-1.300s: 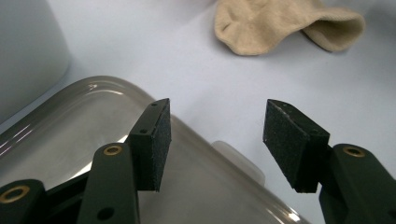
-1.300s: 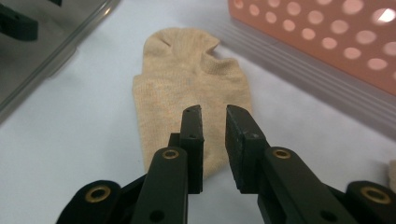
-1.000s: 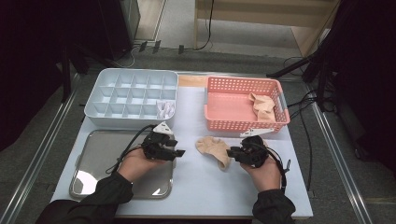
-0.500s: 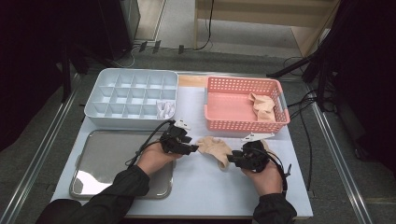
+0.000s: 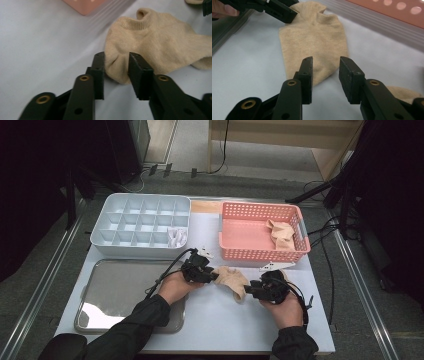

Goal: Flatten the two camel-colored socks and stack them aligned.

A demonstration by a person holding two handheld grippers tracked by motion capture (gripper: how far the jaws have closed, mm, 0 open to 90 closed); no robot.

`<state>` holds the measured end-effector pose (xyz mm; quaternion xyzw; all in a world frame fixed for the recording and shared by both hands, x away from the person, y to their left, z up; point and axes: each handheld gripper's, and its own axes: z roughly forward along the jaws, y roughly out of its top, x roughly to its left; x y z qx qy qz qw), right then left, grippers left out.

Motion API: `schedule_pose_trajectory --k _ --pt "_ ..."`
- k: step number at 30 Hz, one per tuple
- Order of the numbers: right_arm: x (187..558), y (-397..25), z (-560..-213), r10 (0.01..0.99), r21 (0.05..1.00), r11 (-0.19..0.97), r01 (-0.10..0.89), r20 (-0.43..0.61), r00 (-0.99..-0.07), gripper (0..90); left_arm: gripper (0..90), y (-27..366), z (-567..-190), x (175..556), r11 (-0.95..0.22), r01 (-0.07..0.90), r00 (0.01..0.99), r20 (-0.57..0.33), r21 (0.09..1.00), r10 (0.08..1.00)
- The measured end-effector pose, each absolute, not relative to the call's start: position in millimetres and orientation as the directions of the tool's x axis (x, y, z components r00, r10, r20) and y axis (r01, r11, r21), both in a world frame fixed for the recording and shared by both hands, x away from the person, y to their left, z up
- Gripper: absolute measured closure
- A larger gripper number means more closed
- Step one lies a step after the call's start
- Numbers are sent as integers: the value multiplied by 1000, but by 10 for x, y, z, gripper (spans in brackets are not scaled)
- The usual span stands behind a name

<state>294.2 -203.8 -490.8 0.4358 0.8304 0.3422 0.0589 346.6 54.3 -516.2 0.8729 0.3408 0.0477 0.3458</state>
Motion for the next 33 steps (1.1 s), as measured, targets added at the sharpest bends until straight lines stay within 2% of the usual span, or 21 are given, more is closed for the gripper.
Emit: schedule_pose_trajectory --k 4,6,17,33 --pt "2955 -2042 -4915 767 617 384 687 202 -609 650 846 540 -5165 3459 -534 561 769 -159 632 619" --pt "2962 -2045 -4921 767 615 383 689 203 -608 650 866 531 -5159 3450 -533 567 767 -167 628 619" --pt "2993 -2055 -4923 770 622 370 690 210 -602 645 874 665 -4997 3396 -510 570 760 -177 645 625" --pt "3055 -1968 -4935 758 623 379 684 216 -616 652 871 1060 -4904 3247 -441 605 721 -221 663 657"
